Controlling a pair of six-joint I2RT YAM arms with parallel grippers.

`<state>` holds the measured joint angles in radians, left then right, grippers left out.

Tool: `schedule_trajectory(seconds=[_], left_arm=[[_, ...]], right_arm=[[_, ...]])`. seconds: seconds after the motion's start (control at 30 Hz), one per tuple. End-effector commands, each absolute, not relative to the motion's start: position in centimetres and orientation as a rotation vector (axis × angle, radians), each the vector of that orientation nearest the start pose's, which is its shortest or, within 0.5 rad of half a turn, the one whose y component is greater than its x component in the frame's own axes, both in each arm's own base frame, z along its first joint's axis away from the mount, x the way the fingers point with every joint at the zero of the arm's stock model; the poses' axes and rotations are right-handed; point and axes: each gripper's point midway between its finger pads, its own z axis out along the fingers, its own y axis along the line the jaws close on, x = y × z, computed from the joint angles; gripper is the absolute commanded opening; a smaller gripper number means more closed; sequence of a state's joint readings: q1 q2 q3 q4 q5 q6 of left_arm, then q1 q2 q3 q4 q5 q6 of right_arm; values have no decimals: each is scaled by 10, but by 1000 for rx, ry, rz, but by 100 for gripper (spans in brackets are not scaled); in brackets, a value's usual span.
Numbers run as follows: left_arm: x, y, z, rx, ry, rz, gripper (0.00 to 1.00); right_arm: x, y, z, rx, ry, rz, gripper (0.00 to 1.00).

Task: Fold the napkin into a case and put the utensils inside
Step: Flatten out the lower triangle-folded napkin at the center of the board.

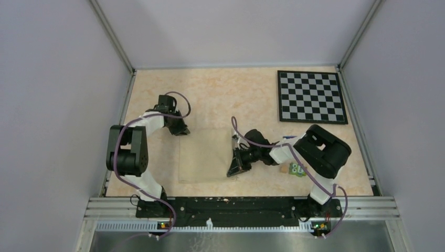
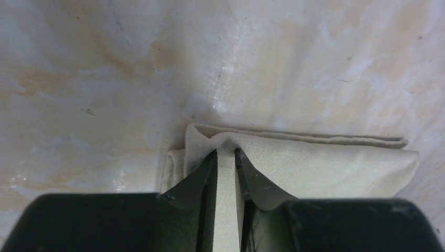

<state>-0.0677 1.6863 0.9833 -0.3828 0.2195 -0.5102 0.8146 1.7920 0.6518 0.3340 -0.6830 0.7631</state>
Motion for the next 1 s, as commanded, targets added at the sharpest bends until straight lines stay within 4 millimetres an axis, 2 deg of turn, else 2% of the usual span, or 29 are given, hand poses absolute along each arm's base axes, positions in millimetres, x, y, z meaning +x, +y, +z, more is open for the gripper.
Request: schedule_trajectory(seconds=[0.0,0.13,0.27,0.37,0.47,0.6,0.7,0.83,0.97], left_arm=[[365,-77,26,-512,2610,-410,22],[371,-85,52,-461,2578,-466,26],[376,-87,80,-437,2529,-493,33],[376,-76,69,-481,2553,-418,33],[373,-77,53,-510,2591,-430,32],[367,-66,28,-563,2622,-344,31],[362,-66,14,-596,2646,-357,31],[359,-75,12,-594,2644,-418,32],[352,-87,9,-566,2652,-482,31]], right_arm=[[150,343,17,-468,2624,1397,2],[164,350,49,-518,2555,1360,6],[198,362,78,-494,2466,1415,17],[236,368,84,-426,2434,1435,21],[265,375,85,-422,2428,1436,22],[290,369,70,-353,2438,1425,20],[294,355,42,-295,2485,1375,19],[301,324,3,-216,2555,1264,17],[313,289,-18,-176,2611,1102,16]])
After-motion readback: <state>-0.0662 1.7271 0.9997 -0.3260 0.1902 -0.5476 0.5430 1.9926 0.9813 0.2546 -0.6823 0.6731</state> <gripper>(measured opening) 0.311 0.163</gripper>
